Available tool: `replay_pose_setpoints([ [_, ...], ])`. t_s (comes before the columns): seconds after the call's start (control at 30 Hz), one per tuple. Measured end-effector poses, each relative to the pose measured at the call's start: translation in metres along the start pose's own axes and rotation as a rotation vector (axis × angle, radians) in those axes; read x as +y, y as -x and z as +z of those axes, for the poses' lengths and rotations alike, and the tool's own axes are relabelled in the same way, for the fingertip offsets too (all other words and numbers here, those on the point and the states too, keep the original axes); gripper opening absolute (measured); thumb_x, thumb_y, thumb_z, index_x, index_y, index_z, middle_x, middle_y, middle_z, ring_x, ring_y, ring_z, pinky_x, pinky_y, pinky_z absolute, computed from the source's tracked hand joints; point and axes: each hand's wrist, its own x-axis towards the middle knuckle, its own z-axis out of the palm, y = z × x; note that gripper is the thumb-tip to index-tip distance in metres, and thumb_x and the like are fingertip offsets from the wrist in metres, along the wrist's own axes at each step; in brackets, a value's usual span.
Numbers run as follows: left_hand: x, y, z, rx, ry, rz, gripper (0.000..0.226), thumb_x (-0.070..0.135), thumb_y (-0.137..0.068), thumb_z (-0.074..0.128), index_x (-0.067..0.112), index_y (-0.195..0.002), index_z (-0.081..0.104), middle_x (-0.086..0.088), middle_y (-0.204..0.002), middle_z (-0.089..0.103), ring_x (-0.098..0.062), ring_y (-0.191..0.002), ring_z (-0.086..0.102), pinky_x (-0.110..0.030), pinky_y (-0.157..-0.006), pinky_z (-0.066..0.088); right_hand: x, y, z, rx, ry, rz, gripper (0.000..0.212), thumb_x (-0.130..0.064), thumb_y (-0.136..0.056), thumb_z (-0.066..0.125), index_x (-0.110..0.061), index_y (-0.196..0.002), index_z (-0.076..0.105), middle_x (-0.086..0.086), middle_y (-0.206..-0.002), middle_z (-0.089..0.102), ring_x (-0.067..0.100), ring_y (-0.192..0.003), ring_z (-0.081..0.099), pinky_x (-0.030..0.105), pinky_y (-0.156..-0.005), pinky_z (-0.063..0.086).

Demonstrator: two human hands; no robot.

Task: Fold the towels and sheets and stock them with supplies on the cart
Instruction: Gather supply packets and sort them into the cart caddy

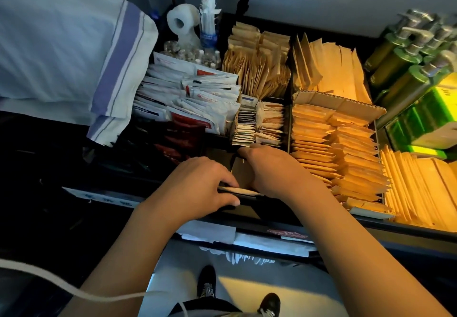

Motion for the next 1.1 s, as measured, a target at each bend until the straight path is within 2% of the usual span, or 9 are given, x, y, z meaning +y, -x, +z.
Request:
replay_pose_setpoints([
  [0.07, -0.001, 0.000, 0.001, -0.026, 0.031, -0.006, 0.025, 0.056, -0.084, 0.076, 0.046, -0.106, 0.077, 0.021, -0.092, 0.072, -0.004, -0.089, 0.062, -0.036, -0.077, 0.056, 0.002, 0.001, -0.001, 0.009, -0.038, 0.002, 0.055, -0.014, -0.082, 0.072, -0.024, -0.135, 0.059, 0.005, -0.124, 0.066, 0.027, -0.117, 0.062, 0.040, -0.091, 0.057],
  [0.17, -0.004, 0.001, 0.000, -0.023, 0.113, -0.016, 0.019, 0.049, -0.088, 0.075, 0.043, -0.106, 0.078, 0.022, -0.093, 0.072, -0.003, -0.089, 0.064, -0.038, -0.078, 0.057, 0.006, 0.004, -0.007, 0.042, -0.128, -0.005, 0.034, -0.015, -0.084, 0.069, -0.026, -0.116, 0.067, 0.003, -0.112, 0.067, 0.026, -0.105, 0.063, 0.039, -0.081, 0.057],
  [0.3, -0.005, -0.002, -0.005, 0.051, 0.140, 0.007, 0.014, 0.037, -0.093, 0.073, 0.038, -0.105, 0.079, 0.022, -0.094, 0.073, 0.000, -0.089, 0.065, -0.038, -0.081, 0.057, 0.009, 0.013, -0.021, 0.111, -0.248, -0.032, 0.018, -0.021, -0.088, 0.073, -0.028, -0.105, 0.070, -0.004, -0.105, 0.068, 0.019, -0.097, 0.062, 0.036, -0.079, 0.055],
  [0.43, -0.002, -0.006, -0.015, 0.251, 0.208, 0.096, 0.015, 0.027, -0.093, 0.073, 0.032, -0.106, 0.079, 0.022, -0.098, 0.072, -0.001, -0.094, 0.067, -0.038, -0.080, 0.057, 0.023, 0.029, -0.041, 0.299, -0.421, -0.014, 0.016, -0.024, -0.089, 0.077, -0.027, -0.101, 0.068, -0.013, -0.093, 0.065, 0.008, -0.088, 0.060, 0.027, -0.071, 0.048],
  [0.63, 0.024, -0.030, -0.025, 0.382, 0.189, 0.170, 0.019, 0.026, -0.097, 0.068, 0.026, -0.114, 0.077, 0.016, -0.105, 0.072, -0.001, -0.099, 0.064, -0.026, -0.085, 0.051, 0.064, 0.065, -0.067, 0.603, -0.625, 0.091, 0.017, -0.027, -0.094, 0.074, -0.034, -0.104, 0.063, -0.021, -0.096, 0.064, -0.001, -0.090, 0.061, 0.013, -0.068, 0.047],
  [0.77, 0.049, -0.052, -0.021, 0.431, 0.173, 0.199, 0.022, 0.017, -0.097, 0.068, 0.021, -0.117, 0.075, 0.010, -0.108, 0.073, -0.005, -0.101, 0.064, -0.026, -0.089, 0.051, 0.094, 0.087, -0.071, 0.679, -0.645, 0.141, 0.019, -0.022, -0.094, 0.074, -0.032, -0.107, 0.063, -0.017, -0.096, 0.065, 0.004, -0.090, 0.062, 0.019, -0.071, 0.051],
  [0.9, 0.070, -0.071, -0.014, 0.441, 0.156, 0.213, 0.022, 0.015, -0.097, 0.068, 0.021, -0.117, 0.074, 0.012, -0.108, 0.069, -0.002, -0.100, 0.060, -0.016, -0.087, 0.047, 0.120, 0.108, -0.068, 0.737, -0.639, 0.201, 0.019, -0.021, -0.094, 0.074, -0.032, -0.106, 0.064, -0.019, -0.095, 0.066, -0.002, -0.089, 0.063, 0.009, -0.068, 0.048],
  [1.03, 0.088, -0.086, -0.008, 0.433, 0.119, 0.238, 0.022, 0.018, -0.098, 0.066, 0.021, -0.119, 0.073, 0.012, -0.107, 0.064, -0.005, -0.099, 0.058, -0.028, -0.085, 0.050, 0.143, 0.127, -0.062, 0.773, -0.637, 0.272, 0.016, -0.023, -0.094, 0.074, -0.030, -0.106, 0.066, -0.018, -0.095, 0.068, 0.002, -0.090, 0.065, 0.016, -0.069, 0.053],
  [1.1, 0.099, -0.093, -0.006, 0.422, 0.100, 0.247, 0.024, 0.020, -0.098, 0.064, 0.022, -0.121, 0.072, 0.011, -0.109, 0.064, -0.007, -0.101, 0.058, -0.034, -0.086, 0.053, 0.153, 0.134, -0.060, 0.777, -0.631, 0.298, 0.016, -0.024, -0.094, 0.073, -0.032, -0.106, 0.066, -0.019, -0.097, 0.068, 0.002, -0.093, 0.064, 0.015, -0.070, 0.053],
])
